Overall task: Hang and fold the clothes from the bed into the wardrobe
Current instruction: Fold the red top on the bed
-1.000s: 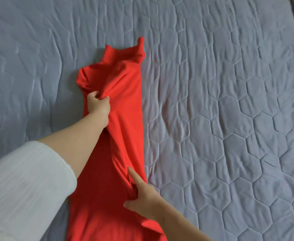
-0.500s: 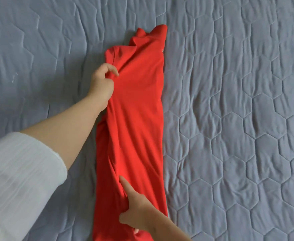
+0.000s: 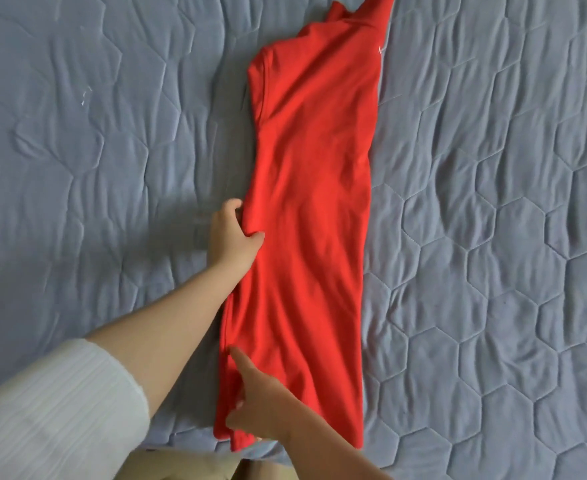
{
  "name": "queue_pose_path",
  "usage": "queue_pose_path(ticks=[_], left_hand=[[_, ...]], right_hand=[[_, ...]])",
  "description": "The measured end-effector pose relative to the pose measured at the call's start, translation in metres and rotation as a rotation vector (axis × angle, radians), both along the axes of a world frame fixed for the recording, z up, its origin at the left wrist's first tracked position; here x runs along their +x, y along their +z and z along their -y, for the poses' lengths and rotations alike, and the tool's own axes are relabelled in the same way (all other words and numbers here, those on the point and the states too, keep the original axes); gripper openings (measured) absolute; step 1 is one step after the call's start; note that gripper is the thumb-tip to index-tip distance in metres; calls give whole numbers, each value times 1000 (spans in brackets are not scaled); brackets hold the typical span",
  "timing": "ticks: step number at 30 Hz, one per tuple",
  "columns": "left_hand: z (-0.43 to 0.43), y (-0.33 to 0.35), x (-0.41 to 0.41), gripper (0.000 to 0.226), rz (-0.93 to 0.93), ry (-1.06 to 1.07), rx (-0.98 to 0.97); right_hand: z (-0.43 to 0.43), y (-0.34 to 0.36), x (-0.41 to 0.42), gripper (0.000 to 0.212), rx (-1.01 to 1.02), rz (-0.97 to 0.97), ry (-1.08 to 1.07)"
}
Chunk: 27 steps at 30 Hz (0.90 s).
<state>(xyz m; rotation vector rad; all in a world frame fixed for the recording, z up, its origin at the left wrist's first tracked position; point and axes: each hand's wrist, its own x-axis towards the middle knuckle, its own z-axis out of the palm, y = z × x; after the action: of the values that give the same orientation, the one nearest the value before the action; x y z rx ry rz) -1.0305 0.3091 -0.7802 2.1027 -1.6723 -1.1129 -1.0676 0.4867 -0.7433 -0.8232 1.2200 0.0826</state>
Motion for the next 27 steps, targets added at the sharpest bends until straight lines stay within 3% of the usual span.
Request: queue_pose_path(ticks=[5, 9, 13, 17, 19, 21, 23, 27], left_hand=[[-91, 2, 41, 43, 126, 3, 72], [-151, 5, 62, 41, 206, 16, 199], [-180, 15, 79, 36, 226, 154, 234], [-186, 18, 89, 40, 271, 147, 347], [-183, 20, 88, 50, 208, 173, 420], [-183, 20, 86, 64, 159, 108, 474], [-185, 21, 87, 55, 145, -15, 539], [-196, 30, 102, 27, 75, 54, 619]], right_hand=[[-36, 7, -6, 59, -38, -70, 30], [-67, 12, -30, 40, -48, -317, -157], [-84, 15, -55, 28, -68, -435, -298], [-95, 11, -75, 10, -56, -560, -398], [-99, 8, -79, 14, -93, -647, -451], [-100, 3, -82, 38, -156, -741, -557], [-99, -1, -86, 49, -146, -701, -617], [-104, -10, -94, 16, 5, -554, -557]])
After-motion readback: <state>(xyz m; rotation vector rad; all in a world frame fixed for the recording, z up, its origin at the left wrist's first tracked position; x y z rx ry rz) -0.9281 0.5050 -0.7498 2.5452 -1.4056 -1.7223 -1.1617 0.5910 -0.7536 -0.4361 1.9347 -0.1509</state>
